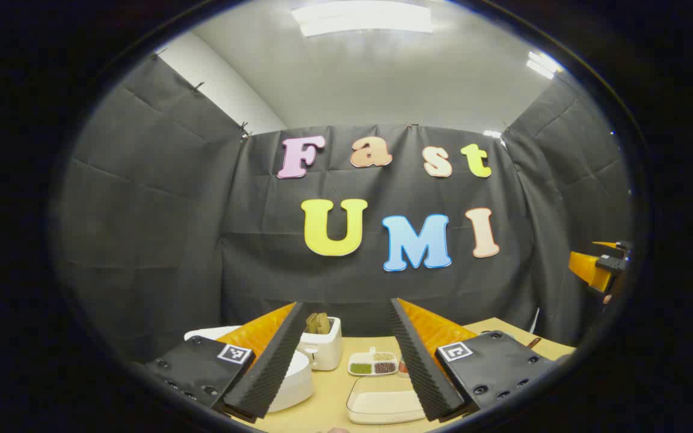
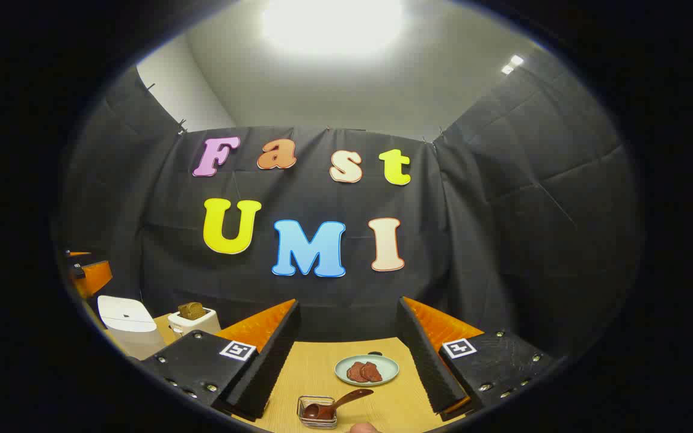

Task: Close the left gripper, press the button to open the rice cooker; take a wooden spoon from the chopstick holder with the right hand, scoop a spoonful of rice and pour it into the rice cooker, then put the wooden spoon back into the chopstick holder.

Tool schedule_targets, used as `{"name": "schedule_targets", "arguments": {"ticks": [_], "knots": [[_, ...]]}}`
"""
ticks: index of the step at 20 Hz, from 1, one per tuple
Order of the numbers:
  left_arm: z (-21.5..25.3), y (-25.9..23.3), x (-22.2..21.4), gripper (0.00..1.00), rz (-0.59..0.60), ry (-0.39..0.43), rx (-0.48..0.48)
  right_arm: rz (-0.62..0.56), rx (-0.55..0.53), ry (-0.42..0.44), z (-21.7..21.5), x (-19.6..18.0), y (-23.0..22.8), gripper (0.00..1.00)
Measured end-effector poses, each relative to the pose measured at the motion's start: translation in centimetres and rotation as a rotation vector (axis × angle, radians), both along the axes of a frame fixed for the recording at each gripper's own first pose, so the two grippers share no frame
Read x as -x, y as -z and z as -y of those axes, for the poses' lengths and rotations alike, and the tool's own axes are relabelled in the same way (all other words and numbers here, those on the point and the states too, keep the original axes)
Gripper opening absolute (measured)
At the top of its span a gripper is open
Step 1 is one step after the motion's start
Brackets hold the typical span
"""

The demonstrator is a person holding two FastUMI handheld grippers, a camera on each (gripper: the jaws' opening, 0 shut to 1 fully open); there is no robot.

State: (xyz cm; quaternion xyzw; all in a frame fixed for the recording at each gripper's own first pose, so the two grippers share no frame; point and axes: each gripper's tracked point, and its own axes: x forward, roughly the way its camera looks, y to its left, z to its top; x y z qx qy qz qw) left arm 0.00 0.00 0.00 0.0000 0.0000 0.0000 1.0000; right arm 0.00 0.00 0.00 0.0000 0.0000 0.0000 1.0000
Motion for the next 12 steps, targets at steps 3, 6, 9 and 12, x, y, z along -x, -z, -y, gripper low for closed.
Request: {"name": "schedule_targets", "arguments": {"ticks": [3,6,9,12], "knots": [[-0.1,0.1,0.3,0.96,-0.004,-0.01,0.003,0.0,0.006,-0.005,0.2,0.2,0.1,0.97],[-0.6,0.0,0.3,0.97,-0.007,-0.019,0.001,-0.006,-0.001,-0.011,-0.1,0.2,0.3,0.97],[-1.5,-0.2,0.4,0.96,-0.005,-0.026,-0.004,-0.005,-0.008,-0.01,-0.5,0.3,0.1,0.97],[-2.9,-0.2,0.3,0.96,-0.005,-0.034,-0.004,-0.002,-0.008,-0.008,-1.5,0.3,0.0,0.97]]}}
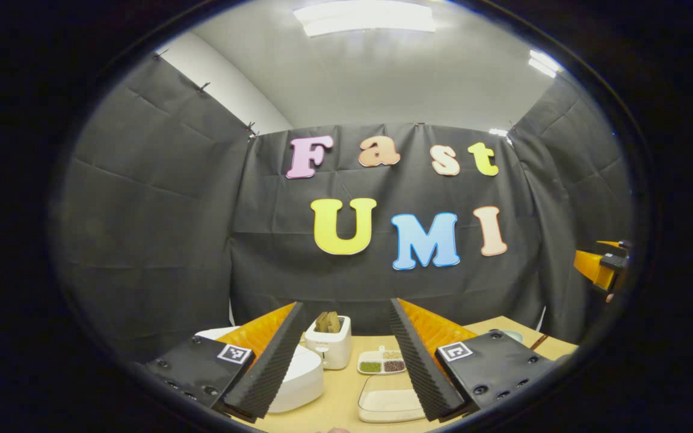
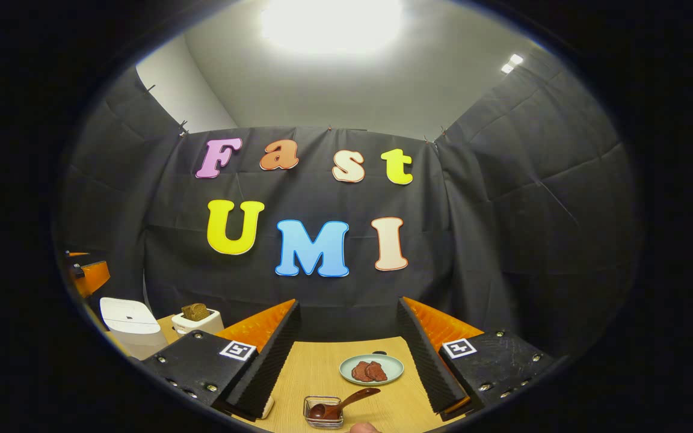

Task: Close the left gripper, press the button to open the rice cooker; take a wooden spoon from the chopstick holder with the right hand, scoop a spoonful of rice and pour it into the rice cooker, then put the wooden spoon back into the chopstick holder.

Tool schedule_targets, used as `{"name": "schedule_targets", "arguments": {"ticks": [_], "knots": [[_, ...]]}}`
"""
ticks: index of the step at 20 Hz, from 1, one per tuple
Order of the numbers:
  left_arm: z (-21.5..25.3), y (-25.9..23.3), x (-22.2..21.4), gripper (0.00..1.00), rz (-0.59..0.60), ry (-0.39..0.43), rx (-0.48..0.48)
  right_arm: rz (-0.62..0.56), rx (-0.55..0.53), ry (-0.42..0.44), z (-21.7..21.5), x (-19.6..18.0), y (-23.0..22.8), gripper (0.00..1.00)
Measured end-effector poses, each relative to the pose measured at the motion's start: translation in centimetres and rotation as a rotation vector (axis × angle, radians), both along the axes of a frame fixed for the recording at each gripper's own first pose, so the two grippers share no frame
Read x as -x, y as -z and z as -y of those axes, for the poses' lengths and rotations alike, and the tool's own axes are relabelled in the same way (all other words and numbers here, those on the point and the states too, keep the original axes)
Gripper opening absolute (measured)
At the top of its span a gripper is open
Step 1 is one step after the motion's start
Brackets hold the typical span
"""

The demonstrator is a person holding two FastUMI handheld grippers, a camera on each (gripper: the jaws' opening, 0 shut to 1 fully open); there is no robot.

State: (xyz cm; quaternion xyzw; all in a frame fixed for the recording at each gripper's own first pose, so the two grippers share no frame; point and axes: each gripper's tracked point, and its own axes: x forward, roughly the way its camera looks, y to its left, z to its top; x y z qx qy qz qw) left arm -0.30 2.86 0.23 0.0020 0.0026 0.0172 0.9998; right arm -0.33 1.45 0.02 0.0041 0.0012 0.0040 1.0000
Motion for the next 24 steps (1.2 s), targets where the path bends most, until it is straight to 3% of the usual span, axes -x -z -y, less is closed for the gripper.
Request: {"name": "schedule_targets", "arguments": {"ticks": [13,24], "knots": [[-6.6,0.8,-1.1,0.99,0.001,-0.018,-0.013,-0.008,0.006,0.009,-5.0,0.4,0.1,0.97],[-5.8,0.6,-1.2,0.99,0.02,-0.02,-0.011,0.007,0.027,0.0,-4.5,0.5,-0.5,0.97]]}}
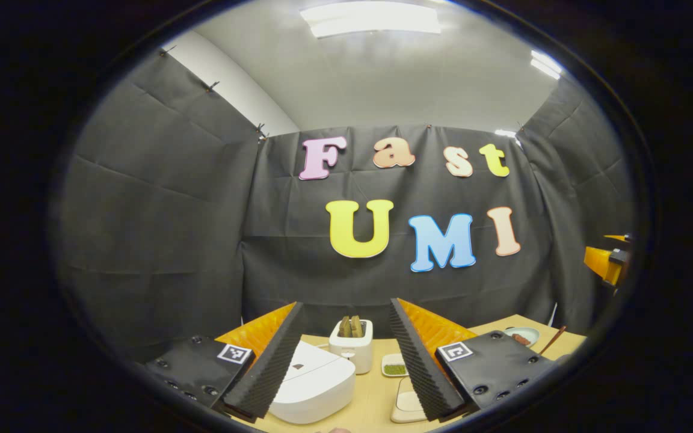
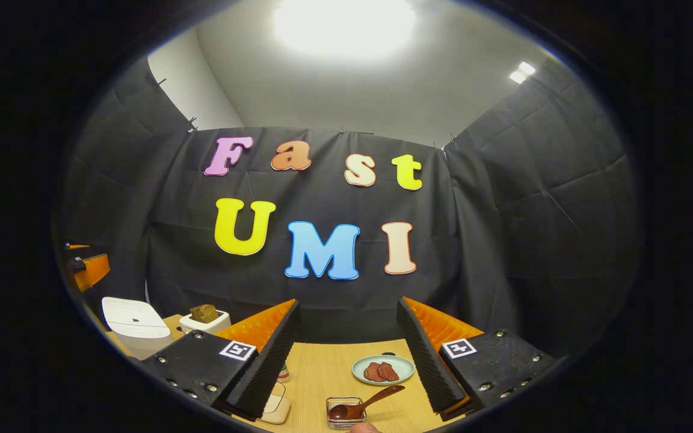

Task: Close the left gripper, press the button to open the rice cooker; take a wooden spoon from the chopstick holder with the right hand, scoop a spoonful of rice and pour it into the rice cooker, then put the wooden spoon back into the chopstick holder.

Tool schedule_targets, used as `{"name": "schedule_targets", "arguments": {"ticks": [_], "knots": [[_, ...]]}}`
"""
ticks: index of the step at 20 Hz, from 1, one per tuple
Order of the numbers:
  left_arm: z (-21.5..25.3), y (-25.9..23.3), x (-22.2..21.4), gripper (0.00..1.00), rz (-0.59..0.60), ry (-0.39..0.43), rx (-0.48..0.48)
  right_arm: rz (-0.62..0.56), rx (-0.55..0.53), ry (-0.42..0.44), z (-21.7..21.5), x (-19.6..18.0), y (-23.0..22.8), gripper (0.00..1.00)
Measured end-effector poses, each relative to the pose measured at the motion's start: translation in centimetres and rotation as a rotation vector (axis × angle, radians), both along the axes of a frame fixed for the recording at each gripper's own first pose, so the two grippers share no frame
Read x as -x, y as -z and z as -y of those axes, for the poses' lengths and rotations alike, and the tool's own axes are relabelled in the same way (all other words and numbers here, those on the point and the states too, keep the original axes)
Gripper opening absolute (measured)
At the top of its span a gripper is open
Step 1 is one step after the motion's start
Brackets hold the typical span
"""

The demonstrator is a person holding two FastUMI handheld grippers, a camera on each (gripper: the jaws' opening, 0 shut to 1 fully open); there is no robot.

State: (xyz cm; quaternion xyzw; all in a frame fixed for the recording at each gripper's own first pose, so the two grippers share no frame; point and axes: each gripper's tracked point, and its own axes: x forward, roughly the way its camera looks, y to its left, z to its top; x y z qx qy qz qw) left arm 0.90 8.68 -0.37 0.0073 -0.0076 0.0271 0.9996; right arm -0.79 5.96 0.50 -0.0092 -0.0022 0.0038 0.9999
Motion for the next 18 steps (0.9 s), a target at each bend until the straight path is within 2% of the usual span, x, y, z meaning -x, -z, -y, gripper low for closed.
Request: {"name": "schedule_targets", "arguments": {"ticks": [3,7,9,10,11,18], "knots": [[0.8,0.4,0.0,0.96,-0.012,0.021,-0.008,-0.009,-0.012,0.002,0.6,-0.1,0.3,0.97],[-0.9,0.3,-0.4,0.27,-0.013,-0.021,-0.022,-0.024,-0.021,0.005,0.6,-0.5,1.0,0.97],[-1.4,0.8,-0.7,0.16,-0.023,-0.02,-0.008,-0.03,-0.021,0.003,0.3,-0.6,1.4,0.97],[-2.5,1.2,-1.0,0.16,-0.023,-0.045,-0.007,-0.033,-0.019,0.002,0.1,-0.7,1.5,0.97],[-3.8,1.1,-1.5,0.1,-0.025,-0.067,-0.008,-0.033,-0.016,0.001,-0.1,-0.7,1.6,0.97],[-7.3,4.6,-4.5,0.09,-0.095,-0.039,0.039,-0.033,-0.002,0.02,-1.4,-0.3,1.9,0.97]]}}
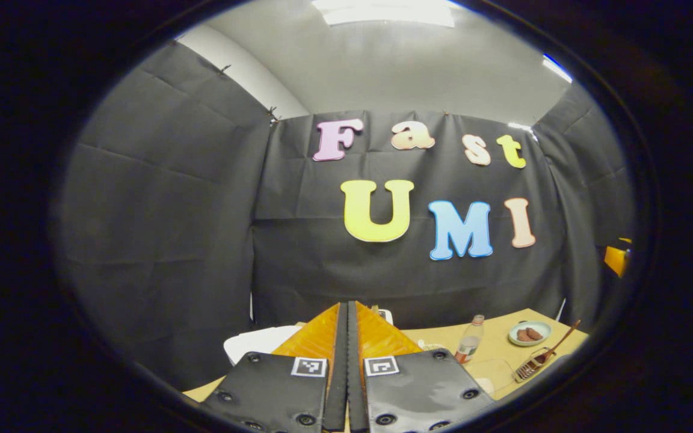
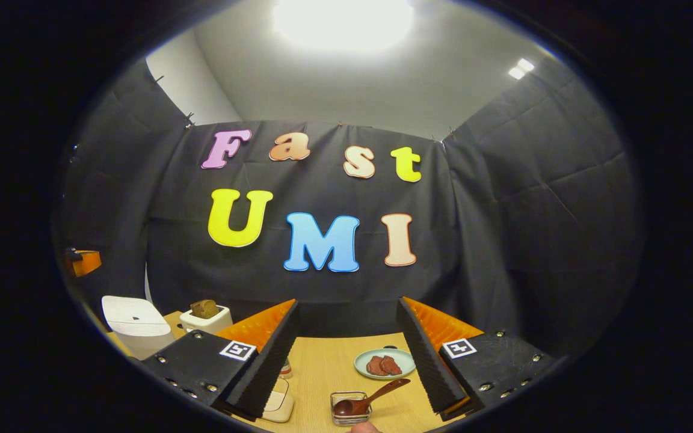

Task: Close the left gripper, press the button to open the rice cooker; take a wooden spoon from the chopstick holder with the right hand, scoop a spoonful of rice and pour it into the rice cooker, then put the wooden spoon back into the chopstick holder.

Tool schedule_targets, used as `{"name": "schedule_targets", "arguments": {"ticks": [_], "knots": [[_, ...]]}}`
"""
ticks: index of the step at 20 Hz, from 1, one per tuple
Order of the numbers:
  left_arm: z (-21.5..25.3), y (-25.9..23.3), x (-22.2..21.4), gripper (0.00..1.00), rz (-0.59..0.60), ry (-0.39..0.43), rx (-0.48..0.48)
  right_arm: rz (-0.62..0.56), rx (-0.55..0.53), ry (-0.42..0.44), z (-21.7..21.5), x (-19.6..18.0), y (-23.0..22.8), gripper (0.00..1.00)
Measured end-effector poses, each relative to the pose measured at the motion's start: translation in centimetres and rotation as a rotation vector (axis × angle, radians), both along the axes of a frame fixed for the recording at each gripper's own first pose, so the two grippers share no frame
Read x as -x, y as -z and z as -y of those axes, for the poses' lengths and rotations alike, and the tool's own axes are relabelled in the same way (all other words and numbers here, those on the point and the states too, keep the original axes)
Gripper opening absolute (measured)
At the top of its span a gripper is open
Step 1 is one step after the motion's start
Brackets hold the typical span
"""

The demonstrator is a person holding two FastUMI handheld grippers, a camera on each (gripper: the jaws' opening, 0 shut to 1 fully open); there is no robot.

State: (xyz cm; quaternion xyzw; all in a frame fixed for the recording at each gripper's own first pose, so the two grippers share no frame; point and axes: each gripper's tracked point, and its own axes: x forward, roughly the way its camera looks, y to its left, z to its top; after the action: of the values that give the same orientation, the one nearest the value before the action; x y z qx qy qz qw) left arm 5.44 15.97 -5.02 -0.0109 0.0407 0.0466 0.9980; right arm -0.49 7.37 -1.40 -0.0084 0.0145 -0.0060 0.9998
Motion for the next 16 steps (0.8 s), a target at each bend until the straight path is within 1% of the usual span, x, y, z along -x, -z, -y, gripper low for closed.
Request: {"name": "schedule_targets", "arguments": {"ticks": [5,9,16], "knots": [[-2.4,4.4,-3.0,0.09,-0.08,0.016,0.039,-0.02,0.018,0.043,-0.4,0.8,0.6,0.97],[-3.4,9.4,-4.8,0.09,-0.168,0.033,0.066,-0.031,0.037,0.086,-0.3,1.8,0.7,0.97],[-4.6,16.4,-5.9,0.09,-0.289,0.041,0.066,-0.053,0.071,0.141,-0.7,2.9,1.2,0.97]]}}
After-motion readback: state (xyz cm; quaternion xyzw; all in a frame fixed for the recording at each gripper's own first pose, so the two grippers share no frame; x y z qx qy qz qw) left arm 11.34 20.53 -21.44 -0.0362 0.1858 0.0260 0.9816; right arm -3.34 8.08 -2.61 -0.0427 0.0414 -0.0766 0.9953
